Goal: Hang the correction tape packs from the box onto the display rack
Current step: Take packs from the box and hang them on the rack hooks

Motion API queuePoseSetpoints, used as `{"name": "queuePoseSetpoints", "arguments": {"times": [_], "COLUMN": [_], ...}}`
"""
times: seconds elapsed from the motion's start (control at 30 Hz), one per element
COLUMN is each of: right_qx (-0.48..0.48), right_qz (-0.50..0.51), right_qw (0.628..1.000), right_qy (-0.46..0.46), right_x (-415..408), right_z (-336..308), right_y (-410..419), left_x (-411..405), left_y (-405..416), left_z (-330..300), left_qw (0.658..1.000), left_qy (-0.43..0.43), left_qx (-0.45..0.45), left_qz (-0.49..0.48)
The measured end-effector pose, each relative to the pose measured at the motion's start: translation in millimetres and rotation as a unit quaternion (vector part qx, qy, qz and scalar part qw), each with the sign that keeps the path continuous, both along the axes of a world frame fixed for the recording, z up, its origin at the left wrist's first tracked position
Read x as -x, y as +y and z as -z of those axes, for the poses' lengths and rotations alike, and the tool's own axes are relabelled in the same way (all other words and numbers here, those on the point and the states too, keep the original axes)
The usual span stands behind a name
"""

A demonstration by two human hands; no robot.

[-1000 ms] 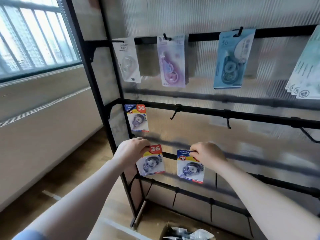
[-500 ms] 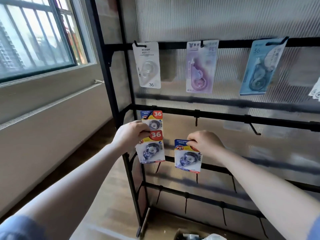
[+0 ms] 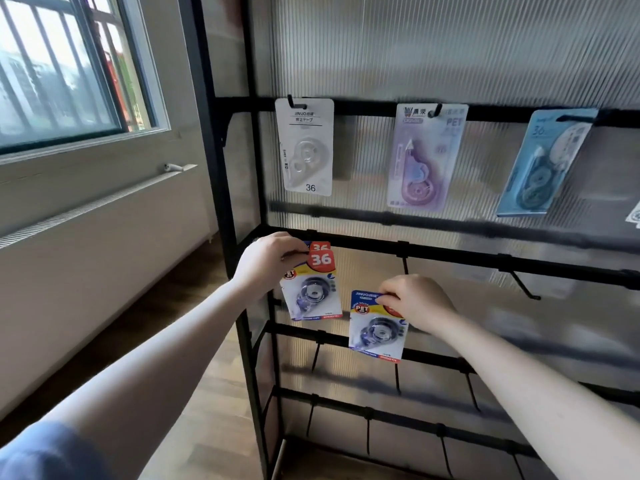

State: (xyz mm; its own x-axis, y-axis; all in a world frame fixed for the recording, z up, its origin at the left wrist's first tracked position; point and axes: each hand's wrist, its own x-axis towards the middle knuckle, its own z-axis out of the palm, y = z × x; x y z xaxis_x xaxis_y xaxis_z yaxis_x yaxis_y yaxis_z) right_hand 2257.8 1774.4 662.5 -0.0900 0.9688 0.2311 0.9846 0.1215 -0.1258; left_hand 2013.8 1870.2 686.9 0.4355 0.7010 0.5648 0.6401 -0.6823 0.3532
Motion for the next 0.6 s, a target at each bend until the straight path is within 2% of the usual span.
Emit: {"name": "queuePoseSetpoints", "arguments": {"times": [0.37,0.6], "right_qx": [-0.023,-0.025], "right_qz": [-0.019,-0.016], "right_qw": [1.0,1.0], "right_qy": [0.002,-0.009], "right_x": [-4.0,-3.0], "right_z": [-1.5,6.0], "right_y": [10.7,18.3], "left_x": [3.2,4.2], "left_y": [20.7,31.6], "left_z": [19.4,20.4], "left_qw": [0.999,0.999], "left_qy": [0.021,0.036], "left_qx": [0.027,0.014], "left_qz": [-0.035,-0.009]}}
